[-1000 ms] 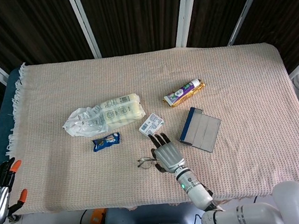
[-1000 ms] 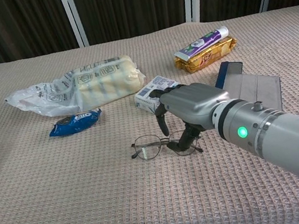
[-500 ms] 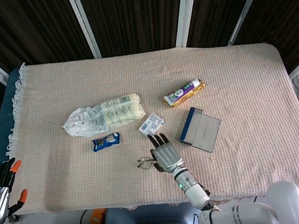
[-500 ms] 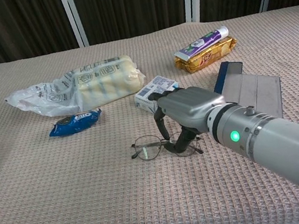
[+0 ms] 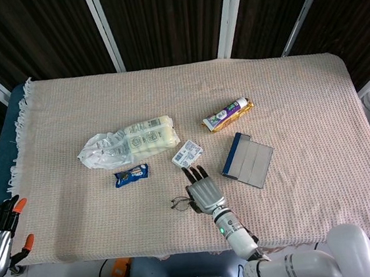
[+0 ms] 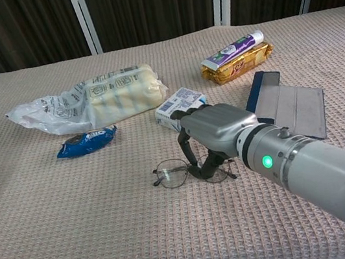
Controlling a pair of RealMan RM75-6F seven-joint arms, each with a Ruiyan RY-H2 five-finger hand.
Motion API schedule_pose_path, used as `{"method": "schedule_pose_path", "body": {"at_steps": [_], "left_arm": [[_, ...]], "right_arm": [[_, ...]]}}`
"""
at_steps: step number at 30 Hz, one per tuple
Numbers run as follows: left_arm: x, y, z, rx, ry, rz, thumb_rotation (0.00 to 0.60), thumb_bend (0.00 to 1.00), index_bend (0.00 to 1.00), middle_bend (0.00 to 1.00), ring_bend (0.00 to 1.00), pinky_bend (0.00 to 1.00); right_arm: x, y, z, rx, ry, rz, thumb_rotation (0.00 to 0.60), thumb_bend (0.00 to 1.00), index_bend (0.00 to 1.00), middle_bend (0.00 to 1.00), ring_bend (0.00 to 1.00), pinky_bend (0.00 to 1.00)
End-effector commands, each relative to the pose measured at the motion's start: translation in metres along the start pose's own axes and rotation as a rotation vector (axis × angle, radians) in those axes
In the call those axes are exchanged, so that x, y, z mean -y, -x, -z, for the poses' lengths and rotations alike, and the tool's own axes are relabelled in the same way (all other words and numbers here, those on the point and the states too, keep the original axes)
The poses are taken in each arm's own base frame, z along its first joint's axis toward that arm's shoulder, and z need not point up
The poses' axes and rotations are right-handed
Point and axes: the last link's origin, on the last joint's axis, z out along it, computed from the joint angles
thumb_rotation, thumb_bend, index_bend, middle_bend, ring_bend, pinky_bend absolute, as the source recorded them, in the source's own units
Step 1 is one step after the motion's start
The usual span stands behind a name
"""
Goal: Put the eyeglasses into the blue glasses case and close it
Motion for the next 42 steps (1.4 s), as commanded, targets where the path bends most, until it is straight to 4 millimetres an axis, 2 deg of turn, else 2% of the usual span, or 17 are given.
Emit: {"method": "schedule_pose_path", "body": {"at_steps": [1,11,19,25,31,37,42], "left_arm": [[0.0,0.0,0.0,-0.001,0.0,0.001,0.6,0.39,0.0,0.0,0.0,0.05],[0.0,0.0,0.0,0.0,0.003,-0.003,0.6,0.39,0.0,0.0,0.0,0.05],[-0.002,0.005,-0.003,0.01,-0.006,-0.025,0.6,0.39,0.0,0.0,0.0,0.05],[-0.006,0.009,-0.006,0.012,-0.018,-0.047,0.6,0.39,0.0,0.0,0.0,0.05],[-0.007,0.011,-0.01,0.002,-0.039,-0.059,0.6,0.39,0.0,0.0,0.0,0.05],[-0.008,0.013,-0.015,0.002,-0.056,-0.071,0.6,0.39,0.0,0.0,0.0,0.05],[-0.011,0.017,-0.018,0.014,-0.057,-0.083,0.6,0.39,0.0,0.0,0.0,0.06]], "right_arm": [[0.0,0.0,0.0,-0.002,0.003,0.001,0.6,0.63,0.75,0.13,0.0,0.03],[-0.006,-0.008,0.005,-0.029,0.002,-0.011,0.6,0.67,0.77,0.14,0.0,0.05],[-0.046,-0.036,0.043,-0.148,-0.043,0.045,0.6,0.67,0.77,0.14,0.0,0.05],[-0.097,-0.056,0.068,-0.191,-0.002,0.103,0.6,0.67,0.77,0.14,0.0,0.05],[-0.154,-0.065,0.083,-0.2,0.083,0.195,0.6,0.67,0.77,0.14,0.0,0.06],[-0.201,-0.061,0.088,-0.171,0.146,0.243,0.6,0.67,0.77,0.14,0.0,0.06],[-0.224,-0.053,0.086,-0.134,0.16,0.263,0.6,0.67,0.77,0.14,0.0,0.07]]}}
